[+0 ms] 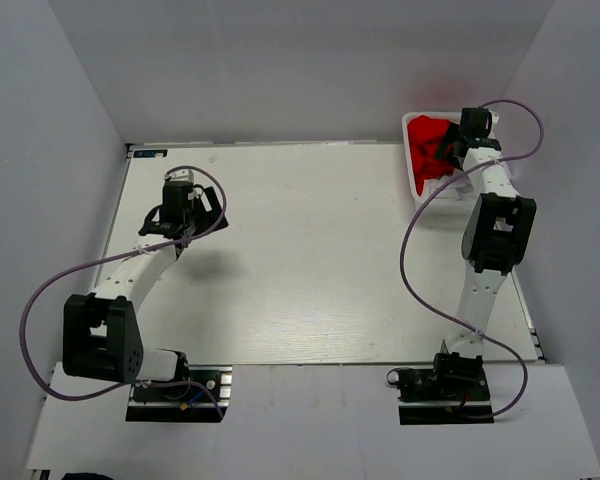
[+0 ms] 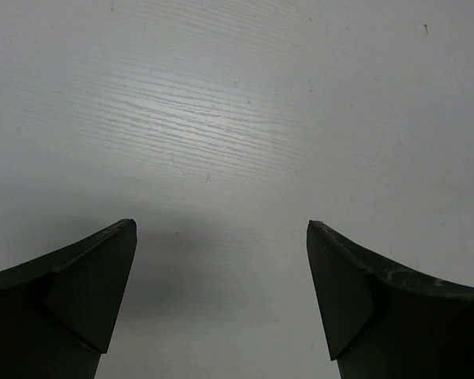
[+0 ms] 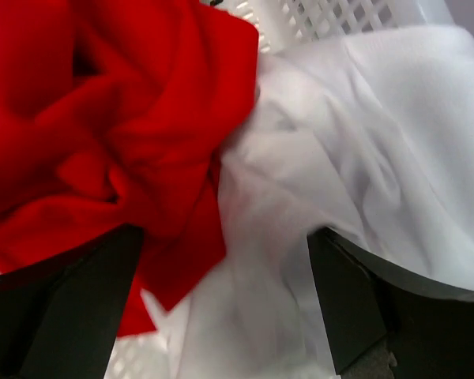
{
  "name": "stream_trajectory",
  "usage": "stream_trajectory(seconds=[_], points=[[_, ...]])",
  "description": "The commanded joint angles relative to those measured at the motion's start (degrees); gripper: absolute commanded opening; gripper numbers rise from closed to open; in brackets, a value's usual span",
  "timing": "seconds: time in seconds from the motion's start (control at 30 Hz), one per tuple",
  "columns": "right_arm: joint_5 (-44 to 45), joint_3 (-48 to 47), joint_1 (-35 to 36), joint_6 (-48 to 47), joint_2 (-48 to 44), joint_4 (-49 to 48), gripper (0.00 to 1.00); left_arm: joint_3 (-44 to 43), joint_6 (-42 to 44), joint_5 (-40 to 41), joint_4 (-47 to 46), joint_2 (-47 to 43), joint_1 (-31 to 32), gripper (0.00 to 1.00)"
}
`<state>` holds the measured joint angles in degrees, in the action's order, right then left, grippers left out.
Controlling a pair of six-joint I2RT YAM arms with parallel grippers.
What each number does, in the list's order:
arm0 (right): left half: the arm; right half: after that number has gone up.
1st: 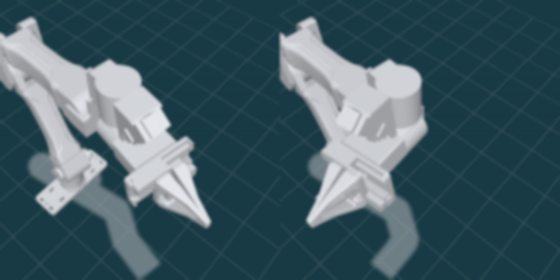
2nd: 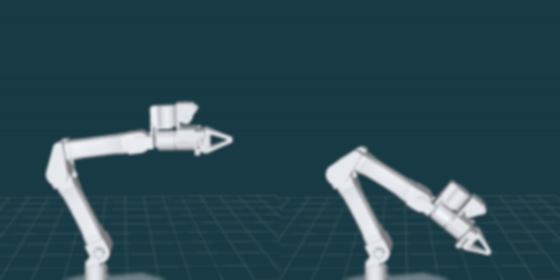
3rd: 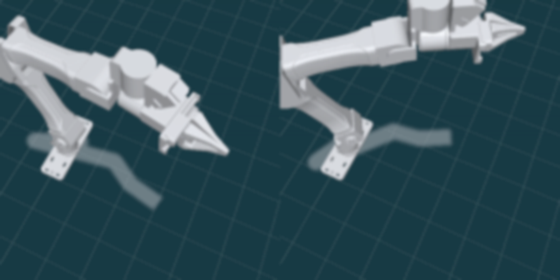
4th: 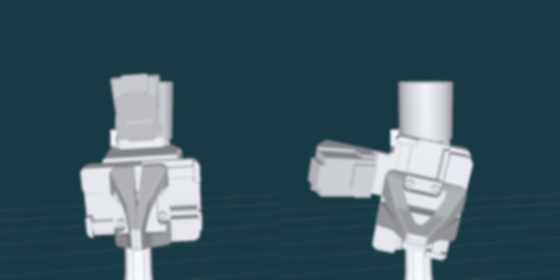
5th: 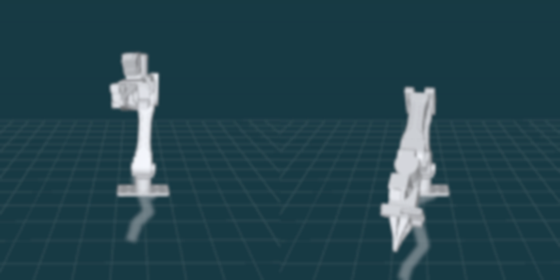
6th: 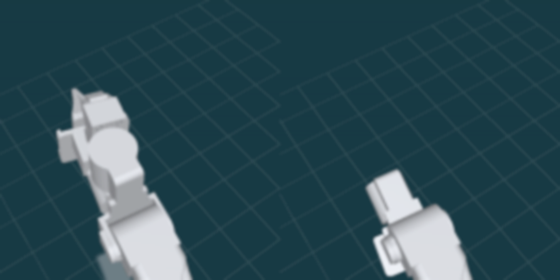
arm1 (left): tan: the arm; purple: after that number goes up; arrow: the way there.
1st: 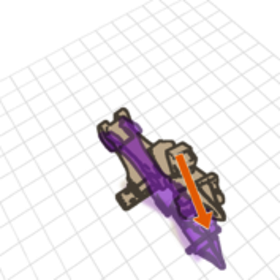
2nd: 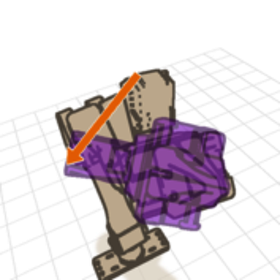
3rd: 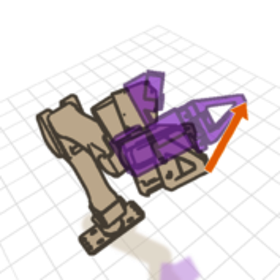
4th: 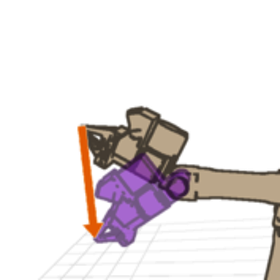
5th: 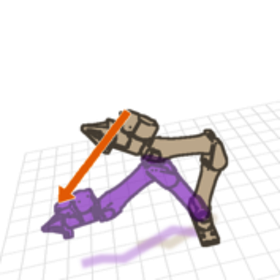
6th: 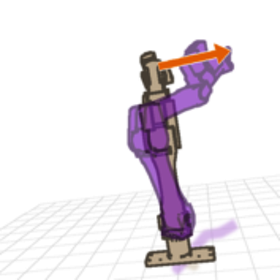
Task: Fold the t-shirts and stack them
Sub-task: Grab crumpled tshirt from bin with the right arm
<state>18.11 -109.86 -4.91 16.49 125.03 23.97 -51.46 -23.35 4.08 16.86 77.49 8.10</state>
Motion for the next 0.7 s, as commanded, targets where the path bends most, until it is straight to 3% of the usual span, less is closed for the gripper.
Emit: stream_trajectory(seconds=[0.0, 0.3, 0.33, 0.43, 0.47, 0.53, 0.67], points=[[-4.0, -6.9, -1.5, -2.8, 3.9, -0.4, 0.90, -3.2, 0.7, 1.9, 0.9, 0.5, 0.3, 0.99], [-19.6, -11.1, -2.5, -3.1, 13.7, -11.1, 0.90, -7.5, -0.4, 3.3, 2.6, 5.0, 0.3, 0.99], [-21.1, -11.2, -2.6, -2.7, 13.9, -11.8, 0.85, -7.5, -0.4, 3.3, 2.6, 5.9, 0.3, 0.99], [-20.9, -11.1, -2.7, -1.5, 14.8, -13.9, 0.46, -8.8, -0.9, 3.3, 3.7, 6.6, 0.3, 0.99], [-20.7, -10.7, -2.7, -0.9, 14.6, -14.2, 0.21, -9.4, -0.9, 3.3, 3.7, 7.1, 0.3, 0.99], [-20.5, -9.8, -2.8, -0.8, 13.8, -14.9, 0.00, -9.4, -1.4, 3.3, 4.2, 7.1, 0.3, 0.99], [-18.7, -4.3, -3.1, -2.4, 5.9, -20.2, 0.00, -9.4, -1.4, 1.9, 3.7, 4.8, 0.3, 0.99]])
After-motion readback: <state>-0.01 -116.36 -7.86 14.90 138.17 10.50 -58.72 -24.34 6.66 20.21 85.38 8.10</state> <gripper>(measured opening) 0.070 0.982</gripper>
